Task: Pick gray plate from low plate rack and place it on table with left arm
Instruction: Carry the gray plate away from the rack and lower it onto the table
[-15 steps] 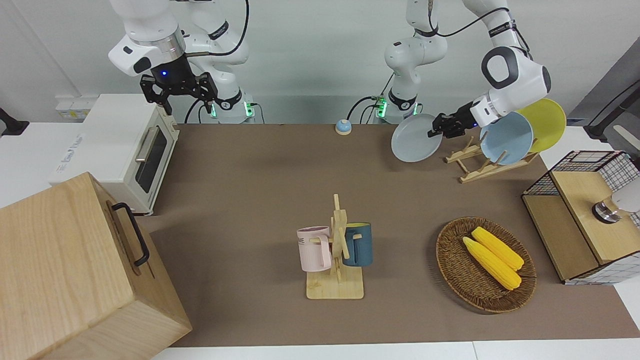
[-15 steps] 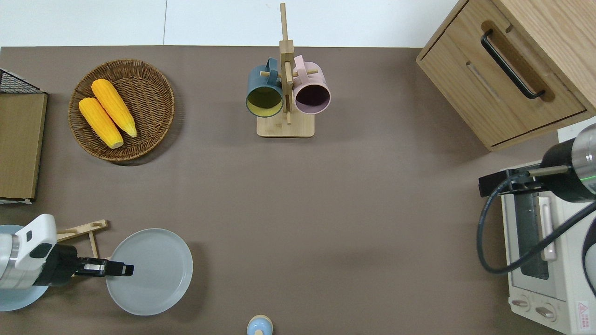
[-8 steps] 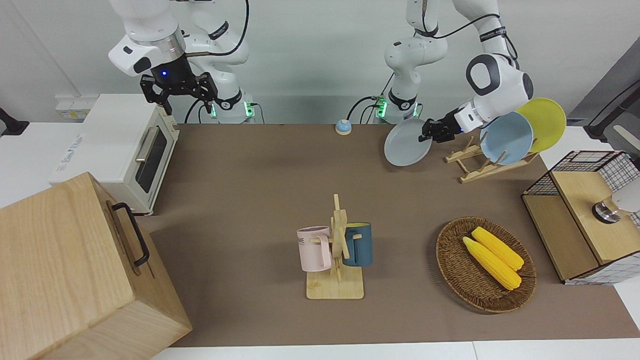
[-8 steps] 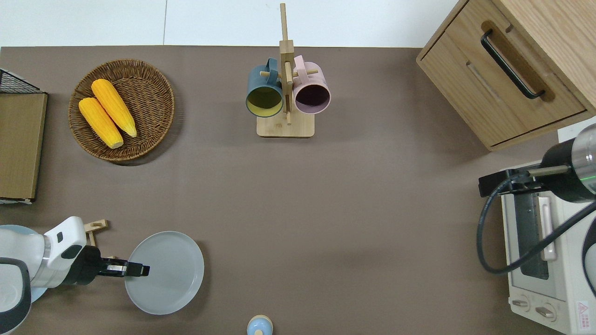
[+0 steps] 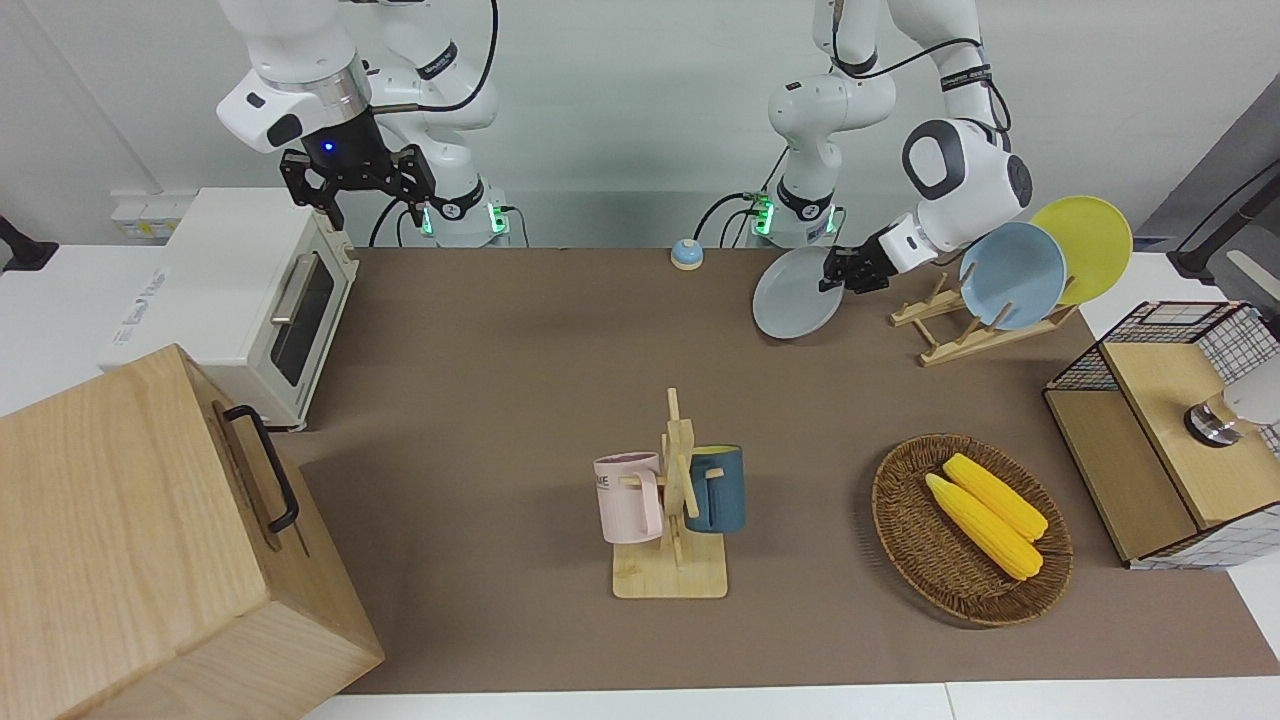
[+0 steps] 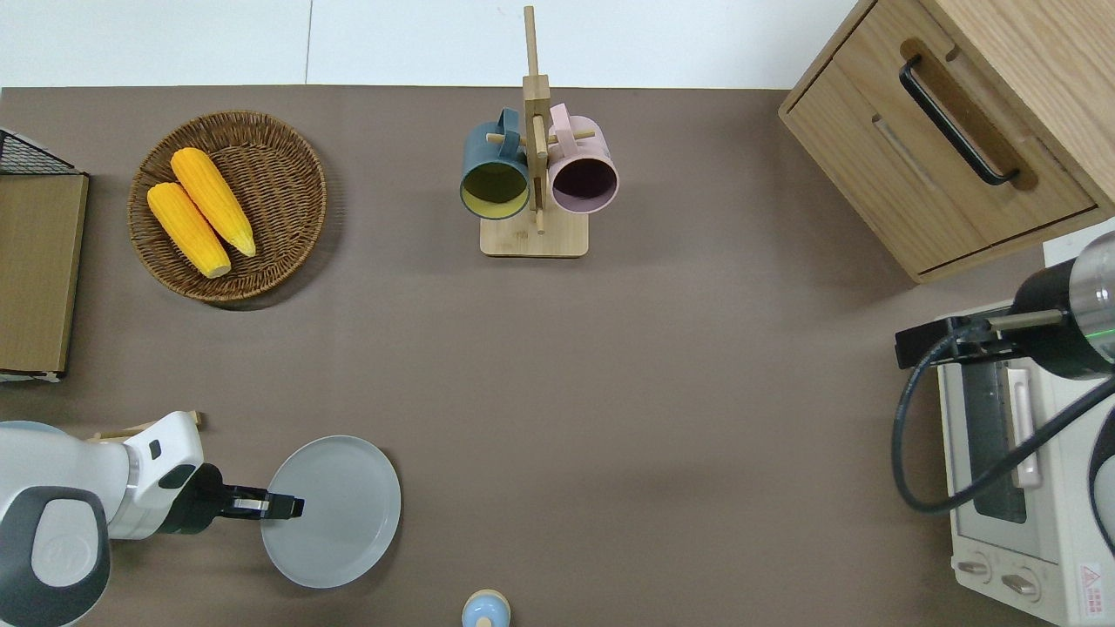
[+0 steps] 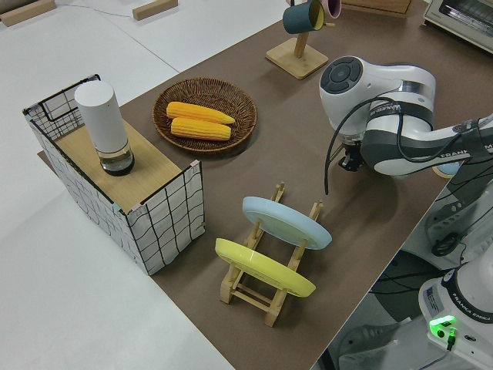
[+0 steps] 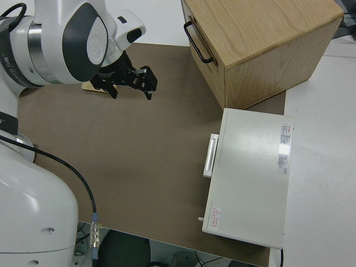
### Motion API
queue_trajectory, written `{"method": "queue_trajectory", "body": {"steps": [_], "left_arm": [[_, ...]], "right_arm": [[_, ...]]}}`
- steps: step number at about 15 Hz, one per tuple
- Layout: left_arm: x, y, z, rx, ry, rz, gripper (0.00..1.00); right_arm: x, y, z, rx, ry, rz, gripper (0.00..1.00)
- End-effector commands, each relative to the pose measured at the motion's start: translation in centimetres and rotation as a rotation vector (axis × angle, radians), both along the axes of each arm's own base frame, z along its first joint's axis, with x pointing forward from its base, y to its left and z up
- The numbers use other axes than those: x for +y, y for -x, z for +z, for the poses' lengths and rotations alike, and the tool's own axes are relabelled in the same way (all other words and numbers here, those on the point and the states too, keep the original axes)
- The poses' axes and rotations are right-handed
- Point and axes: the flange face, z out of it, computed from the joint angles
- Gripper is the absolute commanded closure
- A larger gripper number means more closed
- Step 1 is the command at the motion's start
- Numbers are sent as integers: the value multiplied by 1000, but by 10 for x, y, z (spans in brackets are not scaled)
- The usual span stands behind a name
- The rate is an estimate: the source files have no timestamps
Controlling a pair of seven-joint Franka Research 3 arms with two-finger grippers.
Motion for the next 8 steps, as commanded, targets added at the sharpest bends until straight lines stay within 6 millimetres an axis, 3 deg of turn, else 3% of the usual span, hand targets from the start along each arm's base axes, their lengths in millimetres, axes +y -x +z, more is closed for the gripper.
{"method": "queue_trajectory", "body": {"steps": [1,6,8], "left_arm": [[-3,7,-5,-13,-7,17,878],[1,6,-1,-19,-16,16,470],[5,3,3,-28,-16,25,207]], "right_arm": [[0,2,3,7,-6,-2,11],[0,2,3,7,-6,-2,11],[1,2,3,5,-6,0,11]]}}
